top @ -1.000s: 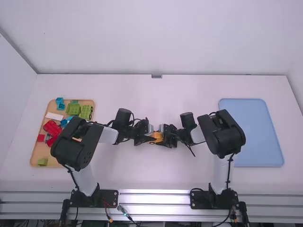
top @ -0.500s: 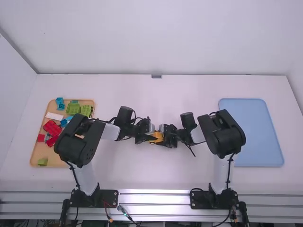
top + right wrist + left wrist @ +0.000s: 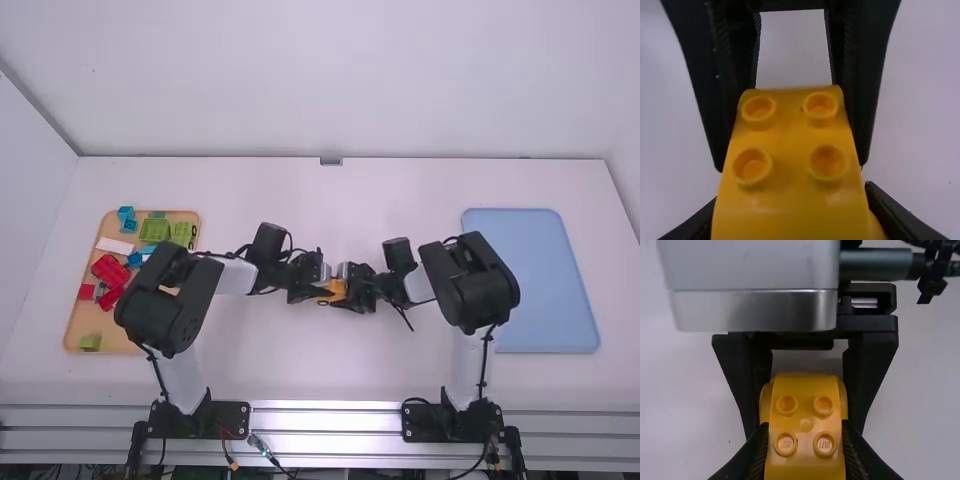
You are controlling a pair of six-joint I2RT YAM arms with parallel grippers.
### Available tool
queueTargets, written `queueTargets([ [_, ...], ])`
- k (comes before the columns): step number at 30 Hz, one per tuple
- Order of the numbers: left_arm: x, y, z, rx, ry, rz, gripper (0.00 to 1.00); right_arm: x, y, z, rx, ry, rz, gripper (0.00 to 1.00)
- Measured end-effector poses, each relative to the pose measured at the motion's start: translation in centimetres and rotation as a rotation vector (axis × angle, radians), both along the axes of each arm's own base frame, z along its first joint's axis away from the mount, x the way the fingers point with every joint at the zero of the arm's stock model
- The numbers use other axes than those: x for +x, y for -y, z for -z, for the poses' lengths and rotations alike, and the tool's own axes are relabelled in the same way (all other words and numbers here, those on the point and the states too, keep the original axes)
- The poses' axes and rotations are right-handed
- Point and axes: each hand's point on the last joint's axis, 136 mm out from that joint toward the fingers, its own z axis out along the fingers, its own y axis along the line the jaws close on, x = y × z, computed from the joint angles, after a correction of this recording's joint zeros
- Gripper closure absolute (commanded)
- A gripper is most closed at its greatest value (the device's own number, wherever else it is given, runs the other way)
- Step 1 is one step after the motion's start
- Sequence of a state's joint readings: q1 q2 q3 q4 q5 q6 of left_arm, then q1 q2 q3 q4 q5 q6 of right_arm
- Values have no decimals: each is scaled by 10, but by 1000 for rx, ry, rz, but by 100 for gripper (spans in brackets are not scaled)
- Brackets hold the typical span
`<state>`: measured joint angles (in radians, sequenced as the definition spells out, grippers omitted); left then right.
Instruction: Assemble lego blocks to make yellow taxi
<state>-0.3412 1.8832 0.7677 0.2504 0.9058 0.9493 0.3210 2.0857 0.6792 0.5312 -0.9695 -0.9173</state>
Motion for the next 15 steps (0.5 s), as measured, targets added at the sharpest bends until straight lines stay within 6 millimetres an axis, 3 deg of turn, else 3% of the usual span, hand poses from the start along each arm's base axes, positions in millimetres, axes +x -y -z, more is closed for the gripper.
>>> queueTargets([
  [15,8,3,2,81,0,-74,98,4,3,1,-7,0,21,47],
])
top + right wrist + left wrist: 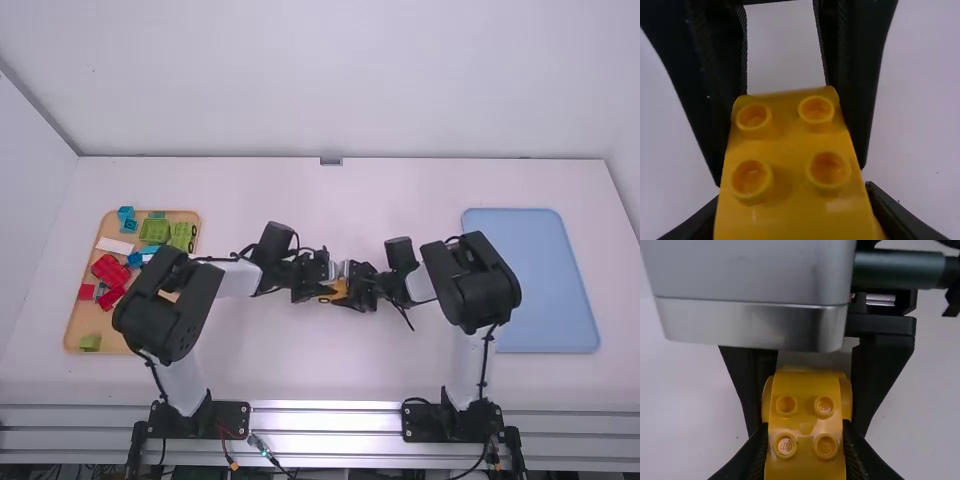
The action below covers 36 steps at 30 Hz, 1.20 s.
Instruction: Assemble lego blocks to make yellow taxi
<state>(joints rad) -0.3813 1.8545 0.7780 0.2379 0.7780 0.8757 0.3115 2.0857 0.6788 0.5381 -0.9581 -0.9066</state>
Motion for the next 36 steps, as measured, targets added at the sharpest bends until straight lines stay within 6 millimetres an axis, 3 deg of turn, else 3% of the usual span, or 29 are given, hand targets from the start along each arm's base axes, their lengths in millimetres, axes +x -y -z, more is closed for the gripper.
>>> queueTargets([
  [17,3,0,-2,92,-48,37,98,0,1,1,-3,2,-1,45],
  [28,-2,4,-2,57,-28,80,98,-4,-3,0,2,24,-34,43],
  [36,0,-10,-1,27,-79,45,98,-5,-5,0,1,32,-41,42],
])
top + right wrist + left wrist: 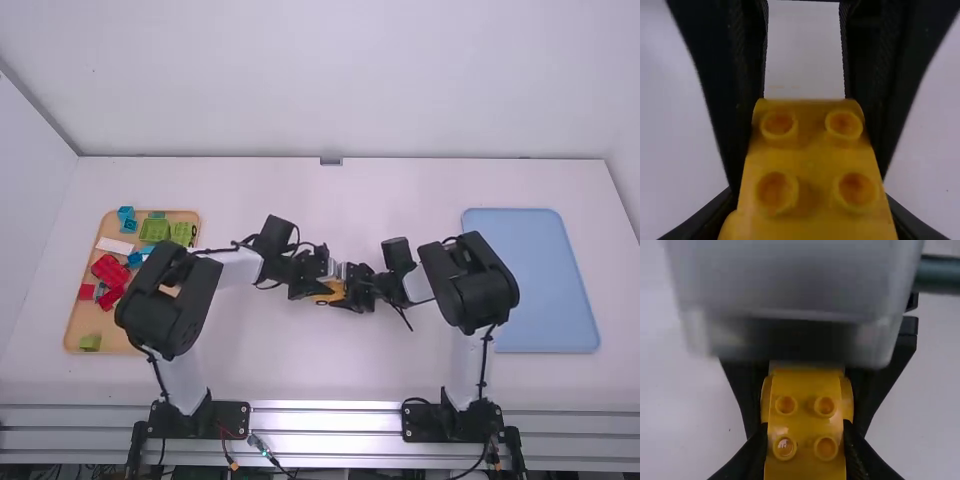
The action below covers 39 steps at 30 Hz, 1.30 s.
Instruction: Assemble lego blocks to make yellow taxi
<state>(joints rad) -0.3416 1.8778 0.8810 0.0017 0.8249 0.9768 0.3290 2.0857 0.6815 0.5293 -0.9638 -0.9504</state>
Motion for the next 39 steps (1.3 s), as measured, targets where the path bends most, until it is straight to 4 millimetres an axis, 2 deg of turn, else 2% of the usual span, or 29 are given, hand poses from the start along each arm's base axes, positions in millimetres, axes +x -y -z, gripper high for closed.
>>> queueTargets([
  [4,-5,-10,1,-45,-62,-2,98,-3,-4,0,0,6,-16,43],
  [10,-3,-16,0,-102,-19,7,98,-5,-5,0,3,1,-23,42],
  [18,-7,8,-2,-146,53,10,98,-4,-3,-1,7,-2,-20,42],
  [26,-10,6,2,-104,11,-26,98,-6,-3,0,7,-5,-22,42],
  [39,-9,-4,-1,9,-16,-99,98,-6,-5,0,5,-2,-23,42],
])
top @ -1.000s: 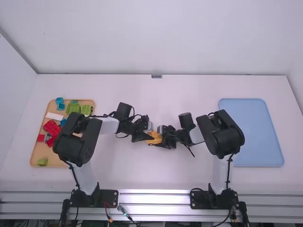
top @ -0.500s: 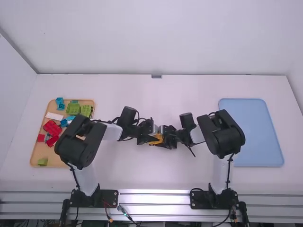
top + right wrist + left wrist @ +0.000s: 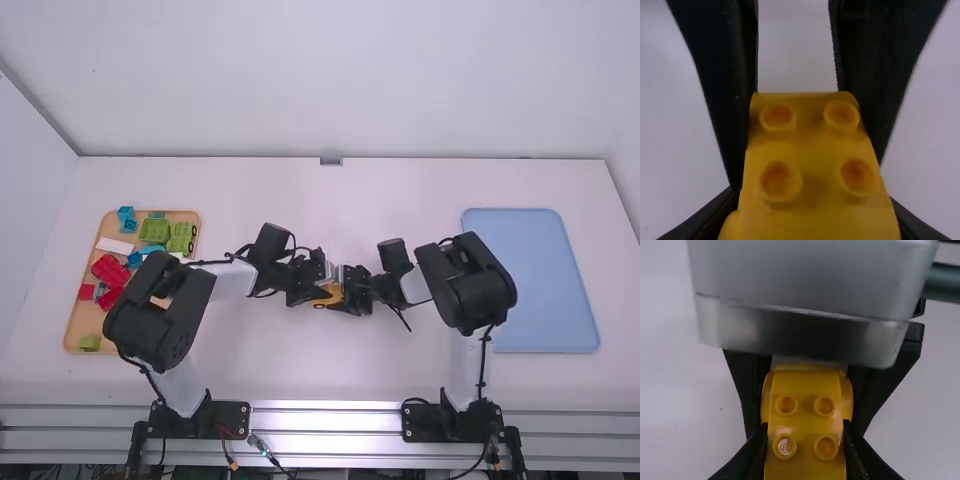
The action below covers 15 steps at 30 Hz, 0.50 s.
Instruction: Assemble lego blocks to make yellow taxi
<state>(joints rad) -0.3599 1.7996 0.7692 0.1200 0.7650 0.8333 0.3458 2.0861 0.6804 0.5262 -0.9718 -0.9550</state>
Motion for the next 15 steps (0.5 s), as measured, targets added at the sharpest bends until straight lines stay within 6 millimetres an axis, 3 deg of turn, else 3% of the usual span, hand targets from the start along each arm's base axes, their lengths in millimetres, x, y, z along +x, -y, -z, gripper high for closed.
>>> queueTargets([
  [15,-3,-2,2,-6,81,21,98,-1,0,1,-3,-8,-3,42],
])
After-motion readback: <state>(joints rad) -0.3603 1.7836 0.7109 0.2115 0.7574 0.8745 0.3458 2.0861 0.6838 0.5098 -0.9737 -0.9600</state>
